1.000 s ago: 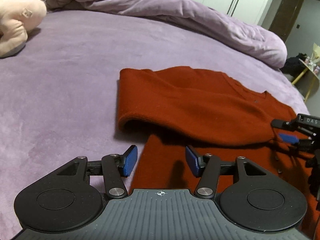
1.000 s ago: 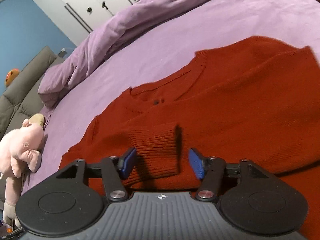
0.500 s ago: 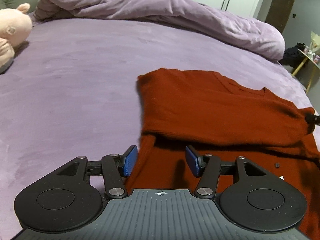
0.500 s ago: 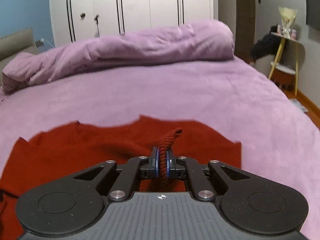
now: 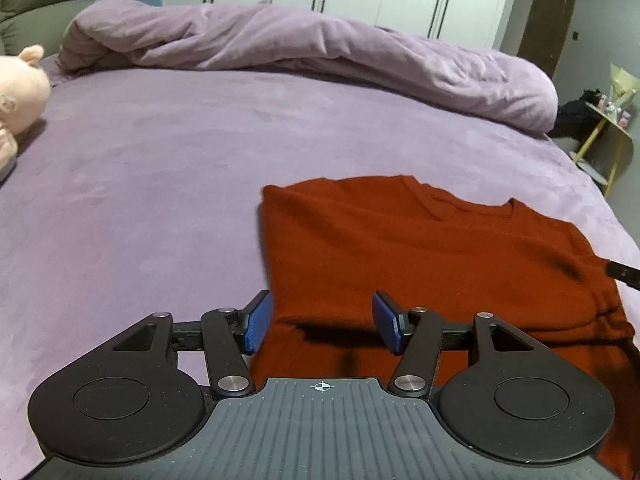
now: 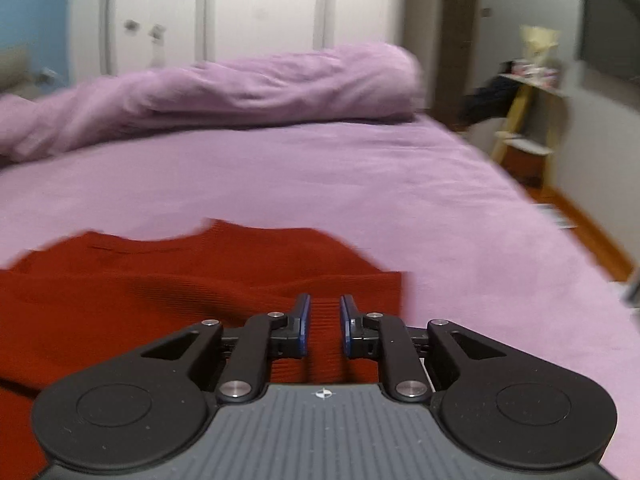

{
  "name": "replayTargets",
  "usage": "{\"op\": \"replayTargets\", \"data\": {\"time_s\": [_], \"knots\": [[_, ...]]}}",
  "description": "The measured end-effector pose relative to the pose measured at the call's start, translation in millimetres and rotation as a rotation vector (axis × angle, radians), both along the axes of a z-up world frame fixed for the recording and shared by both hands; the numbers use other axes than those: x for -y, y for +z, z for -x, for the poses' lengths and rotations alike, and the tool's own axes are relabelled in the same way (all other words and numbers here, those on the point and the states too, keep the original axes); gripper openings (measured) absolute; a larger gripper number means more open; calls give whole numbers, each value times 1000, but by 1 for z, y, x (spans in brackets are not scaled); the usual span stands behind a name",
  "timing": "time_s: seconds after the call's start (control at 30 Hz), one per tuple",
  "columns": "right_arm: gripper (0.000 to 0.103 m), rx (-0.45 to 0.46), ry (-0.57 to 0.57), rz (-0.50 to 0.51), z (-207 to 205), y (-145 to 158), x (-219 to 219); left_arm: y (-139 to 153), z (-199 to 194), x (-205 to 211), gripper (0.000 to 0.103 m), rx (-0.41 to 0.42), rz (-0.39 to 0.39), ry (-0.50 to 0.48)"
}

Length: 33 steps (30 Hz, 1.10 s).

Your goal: Fold small clothes

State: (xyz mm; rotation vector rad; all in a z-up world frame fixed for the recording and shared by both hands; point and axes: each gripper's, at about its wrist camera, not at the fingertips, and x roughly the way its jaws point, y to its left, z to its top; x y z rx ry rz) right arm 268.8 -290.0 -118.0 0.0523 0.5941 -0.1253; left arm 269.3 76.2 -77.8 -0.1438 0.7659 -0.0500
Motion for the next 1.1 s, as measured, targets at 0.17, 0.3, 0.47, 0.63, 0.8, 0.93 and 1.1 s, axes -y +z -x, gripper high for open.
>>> {"op": "replayTargets", "data": {"time_s": [0.17,0.3,0.47,0.63,0.8,0.93,1.1], "knots": [[14,-6,180,49,-15,-7,-47,-19,-24,25,62,-43,-63,-15],[11,-64,227,130,-39,-26,-62,-30,-31,34,67,-56,-106,-31],[0,-51,42,224,-48,-44,-19,-37,-30,30,72,-36,-121,-59],[0,-41,135,69,-3,-24,-9,-30,-16,33,73,-27,-139,-76],[0,-95,156,170,26,-49,-3,-32,-13,37,74,-29,-179,-91],[0,-132,111,100,24,-37,11,-29,-8,34,76,-41,-207,-128],[44,-125,154,-84,68,-10,29,-17,38,11,76,-125,-144,-214]]}}
